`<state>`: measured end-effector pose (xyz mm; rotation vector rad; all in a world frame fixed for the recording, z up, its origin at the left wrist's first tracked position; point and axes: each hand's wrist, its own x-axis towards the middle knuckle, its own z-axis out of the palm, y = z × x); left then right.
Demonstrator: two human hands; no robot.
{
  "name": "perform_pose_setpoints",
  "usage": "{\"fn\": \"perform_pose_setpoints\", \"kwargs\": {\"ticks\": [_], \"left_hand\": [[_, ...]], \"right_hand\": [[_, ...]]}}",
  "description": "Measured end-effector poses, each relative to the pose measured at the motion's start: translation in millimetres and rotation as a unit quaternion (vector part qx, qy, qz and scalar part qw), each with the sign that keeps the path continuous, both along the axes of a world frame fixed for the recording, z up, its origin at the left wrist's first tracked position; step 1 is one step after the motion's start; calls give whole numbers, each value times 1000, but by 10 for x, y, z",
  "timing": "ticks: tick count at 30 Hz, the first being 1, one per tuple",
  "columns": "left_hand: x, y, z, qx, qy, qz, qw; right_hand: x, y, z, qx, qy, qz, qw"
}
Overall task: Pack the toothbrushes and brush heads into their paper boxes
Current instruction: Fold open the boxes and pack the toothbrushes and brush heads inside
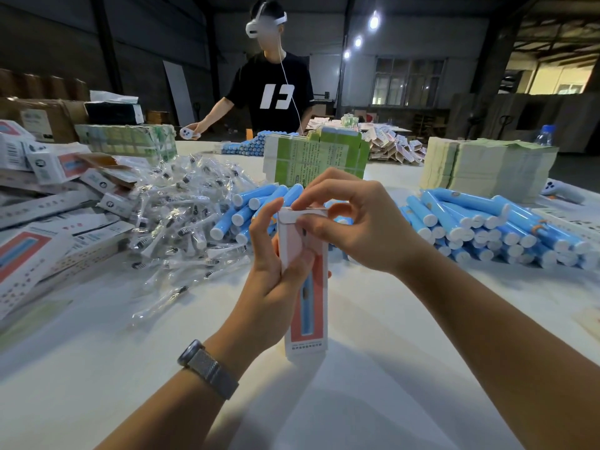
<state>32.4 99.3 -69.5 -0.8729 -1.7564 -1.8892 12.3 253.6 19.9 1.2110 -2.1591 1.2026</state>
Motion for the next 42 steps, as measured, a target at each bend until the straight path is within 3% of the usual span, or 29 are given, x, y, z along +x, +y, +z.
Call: {"fn": "perform_pose_setpoints", "kwargs": {"ticks": [4,10,14,20,28,33,42], "left_hand": [[15,9,-6,-24,18,6,1000],[59,7,27,-49,31,-7,998],[73,-1,32,-64,34,-7,997],[64,5,25,-65,31,-3,997],[67,-13,55,-34,19,-28,999],[85,-3,79,13,-6,-37,999],[73,19,54,9,10,8,1000]], "right_hand": [[38,-20,33,-22,28,-15,999],[73,-36,60,-98,-29,11,995],[57,-25,71,-88,-25,21,996],[44,125,171,-49,-99,80,991],[38,170,184,9,-86,74,993],[-7,103,65,-15,-92,87,992],[-48,97,-35,-39,-87,66,993]]}}
